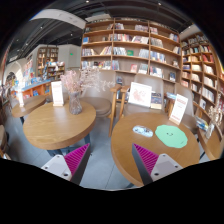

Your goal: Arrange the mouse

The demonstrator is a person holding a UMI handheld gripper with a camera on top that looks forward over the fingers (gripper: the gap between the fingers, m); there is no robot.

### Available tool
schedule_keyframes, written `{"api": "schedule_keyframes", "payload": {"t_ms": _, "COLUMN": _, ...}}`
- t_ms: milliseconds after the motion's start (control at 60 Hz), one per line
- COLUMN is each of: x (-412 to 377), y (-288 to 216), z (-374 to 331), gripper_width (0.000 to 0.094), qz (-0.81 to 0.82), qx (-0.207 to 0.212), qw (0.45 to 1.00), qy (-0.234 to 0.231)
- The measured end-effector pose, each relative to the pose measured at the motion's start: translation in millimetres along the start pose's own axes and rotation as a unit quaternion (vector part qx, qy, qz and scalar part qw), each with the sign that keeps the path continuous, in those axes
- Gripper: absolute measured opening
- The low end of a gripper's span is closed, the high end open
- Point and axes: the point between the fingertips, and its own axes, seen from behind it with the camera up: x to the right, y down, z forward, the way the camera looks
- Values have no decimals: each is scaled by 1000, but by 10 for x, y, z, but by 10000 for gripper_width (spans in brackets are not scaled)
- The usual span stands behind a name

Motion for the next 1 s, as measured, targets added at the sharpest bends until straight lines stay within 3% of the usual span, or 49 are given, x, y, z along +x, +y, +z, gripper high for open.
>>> {"api": "schedule_keyframes", "payload": {"t_ms": 117, "x": 231, "y": -38, "z": -90, "gripper_width": 855, "qz": 7, "qx": -7, "qw": 1000, "qy": 24}}
{"api": "schedule_keyframes", "payload": {"t_ms": 700, "x": 1967, "y": 296, "z": 1020, "gripper_width": 852, "qz": 42, "qx": -42, "qw": 990, "qy": 127}}
{"api": "schedule_keyframes", "payload": {"t_ms": 1000, "x": 2039, "y": 325, "z": 1615, "gripper_width": 852, "qz": 43, "qx": -63, "qw": 991, "qy": 108}}
